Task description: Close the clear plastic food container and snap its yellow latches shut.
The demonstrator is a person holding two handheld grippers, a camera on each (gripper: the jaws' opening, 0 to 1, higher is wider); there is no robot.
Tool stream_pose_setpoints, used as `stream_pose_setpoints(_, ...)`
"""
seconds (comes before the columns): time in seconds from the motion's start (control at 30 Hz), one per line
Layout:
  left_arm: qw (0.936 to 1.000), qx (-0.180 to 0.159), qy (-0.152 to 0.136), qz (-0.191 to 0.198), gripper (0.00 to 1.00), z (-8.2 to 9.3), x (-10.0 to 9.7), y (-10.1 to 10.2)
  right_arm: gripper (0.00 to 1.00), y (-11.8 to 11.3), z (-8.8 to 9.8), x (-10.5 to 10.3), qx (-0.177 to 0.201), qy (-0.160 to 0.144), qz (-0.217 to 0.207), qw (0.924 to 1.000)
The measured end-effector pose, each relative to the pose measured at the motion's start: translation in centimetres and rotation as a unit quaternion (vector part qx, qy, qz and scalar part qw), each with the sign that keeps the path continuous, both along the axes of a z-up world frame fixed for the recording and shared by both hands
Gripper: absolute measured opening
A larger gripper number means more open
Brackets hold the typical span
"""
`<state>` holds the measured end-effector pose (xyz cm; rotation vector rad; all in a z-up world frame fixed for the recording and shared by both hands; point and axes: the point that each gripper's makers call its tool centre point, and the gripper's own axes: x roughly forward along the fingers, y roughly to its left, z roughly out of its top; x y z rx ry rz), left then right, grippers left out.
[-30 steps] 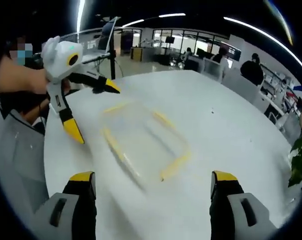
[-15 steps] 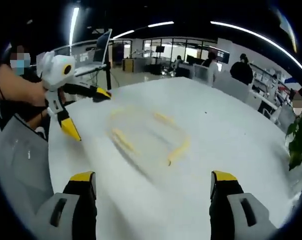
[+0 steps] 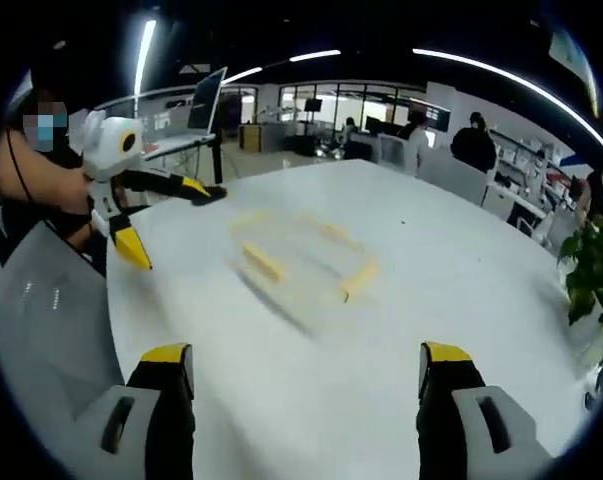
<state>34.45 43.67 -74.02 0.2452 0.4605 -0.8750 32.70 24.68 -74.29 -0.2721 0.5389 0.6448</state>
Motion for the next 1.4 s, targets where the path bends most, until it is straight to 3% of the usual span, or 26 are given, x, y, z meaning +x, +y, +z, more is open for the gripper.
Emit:
stream_pose_setpoints(0.1,0.9999,0.01,-0.003,-0.003,0.97,-0.1,-0.8,0.4,0.94,-0.3,0.3,-0.6,0.001,-0.005,-0.002,1.0)
stream_pose_setpoints(0.5,0.9998,-0.01,0.006,0.014,0.98,0.0,-3.6,2.6,0.93,-0.9,0.2,-3.7,0.007,-0.013,-0.008,0.9999)
stream_pose_setpoints(0.67,0.9996,-0.014,-0.003,0.026,0.97,1.0,-3.7,3.6,0.93,-1.2,0.4,-4.7,0.016,-0.017,-0.016,0.9996)
stream_pose_setpoints(1.03,0.999,-0.014,0.005,0.043,0.96,0.7,-5.3,5.6,0.93,-0.6,0.2,-6.5,0.029,-0.017,-0.016,0.9993)
stream_pose_setpoints(1.4,0.9982,-0.035,0.007,0.047,0.96,0.5,-6.4,5.5,0.93,-0.4,0.1,-7.1,0.042,-0.015,-0.02,0.9988)
